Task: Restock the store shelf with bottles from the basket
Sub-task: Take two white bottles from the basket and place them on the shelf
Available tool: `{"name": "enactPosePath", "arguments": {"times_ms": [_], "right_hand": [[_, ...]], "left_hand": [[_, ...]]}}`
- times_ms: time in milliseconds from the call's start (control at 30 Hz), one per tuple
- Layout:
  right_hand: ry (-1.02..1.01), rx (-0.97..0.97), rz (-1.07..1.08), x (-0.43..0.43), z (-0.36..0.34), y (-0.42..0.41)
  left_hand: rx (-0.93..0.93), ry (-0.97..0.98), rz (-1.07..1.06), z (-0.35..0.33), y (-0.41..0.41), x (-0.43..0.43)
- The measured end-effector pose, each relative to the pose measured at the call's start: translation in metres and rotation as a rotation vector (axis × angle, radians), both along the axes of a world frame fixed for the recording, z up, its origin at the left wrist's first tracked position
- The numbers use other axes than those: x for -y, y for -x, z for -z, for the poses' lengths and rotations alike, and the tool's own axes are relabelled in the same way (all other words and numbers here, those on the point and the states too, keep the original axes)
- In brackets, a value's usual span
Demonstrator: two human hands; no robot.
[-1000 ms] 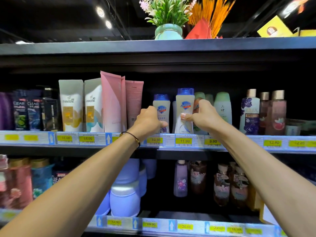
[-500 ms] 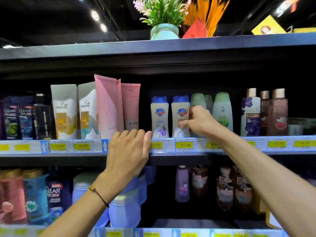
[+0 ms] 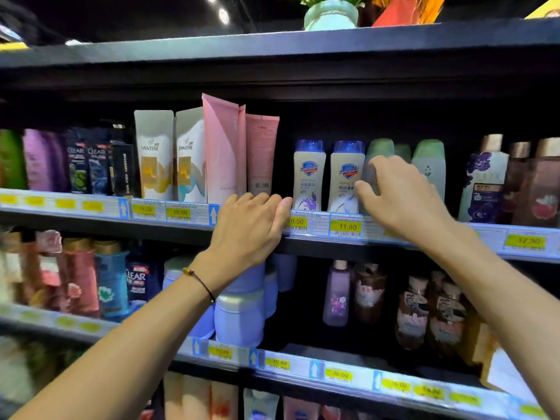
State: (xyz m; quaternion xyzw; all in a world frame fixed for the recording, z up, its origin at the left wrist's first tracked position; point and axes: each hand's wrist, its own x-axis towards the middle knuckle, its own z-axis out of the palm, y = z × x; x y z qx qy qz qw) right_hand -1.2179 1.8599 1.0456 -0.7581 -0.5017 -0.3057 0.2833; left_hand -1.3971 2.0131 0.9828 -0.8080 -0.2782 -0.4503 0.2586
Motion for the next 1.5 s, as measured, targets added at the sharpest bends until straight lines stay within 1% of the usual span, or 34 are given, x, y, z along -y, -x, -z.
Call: {"name": "enactPosePath", "arguments": {"times_ms": [67,167,300,400,467,533,633,767,900,1067,1200,1300,1433,1500], "right_hand": [[-0.029,0.072,-0.027,0.004,0.006,0.011],[-0.104,0.190,-0.139,0.000,0.024,0.033],[-0.148,0.344,-0.431,-0.023,0.057,0.077],[-0.201,0.378,-0.682,-0.045,0.087,0.125],[-0.196,0.362,-0.810,-0.063,0.113,0.164],[-0.149,0.325,-0.916,-0.082,0.141,0.207],[-0.031,0.272,-1.035,-0.105,0.188,0.278],[0.199,0.227,-1.133,-0.130,0.262,0.372],[0.466,0.174,-1.180,-0.153,0.348,0.459],[0.707,0.110,-1.217,-0.181,0.467,0.547],[0.964,0.072,-1.168,-0.199,0.552,0.590],[1.101,-0.041,-1.136,-0.206,0.595,0.608],[1.201,-0.098,-1.135,-0.221,0.643,0.626],[1.305,-0.106,-1.121,-0.231,0.666,0.637]], "left_hand": [[-0.002,0.040,0.005,-0.002,0.009,0.005],[0.089,0.022,-0.010,-0.001,0.035,0.021],[0.218,-0.039,-0.106,0.025,0.097,0.032],[0.222,0.017,-0.282,0.071,0.166,0.024],[0.151,0.106,-0.465,0.110,0.218,0.021],[0.063,0.210,-0.635,0.149,0.269,0.023],[-0.003,0.365,-0.800,0.202,0.340,0.036],[-0.019,0.543,-0.928,0.265,0.425,0.057],[-0.064,0.681,-1.002,0.334,0.512,0.067],[-0.093,0.929,-1.019,0.424,0.607,0.070],[-0.111,1.146,-1.008,0.481,0.653,0.067],[-0.108,1.290,-1.007,0.517,0.671,0.059],[-0.023,1.456,-0.962,0.561,0.681,0.046],[0.033,1.529,-0.952,0.582,0.684,0.039]]}}
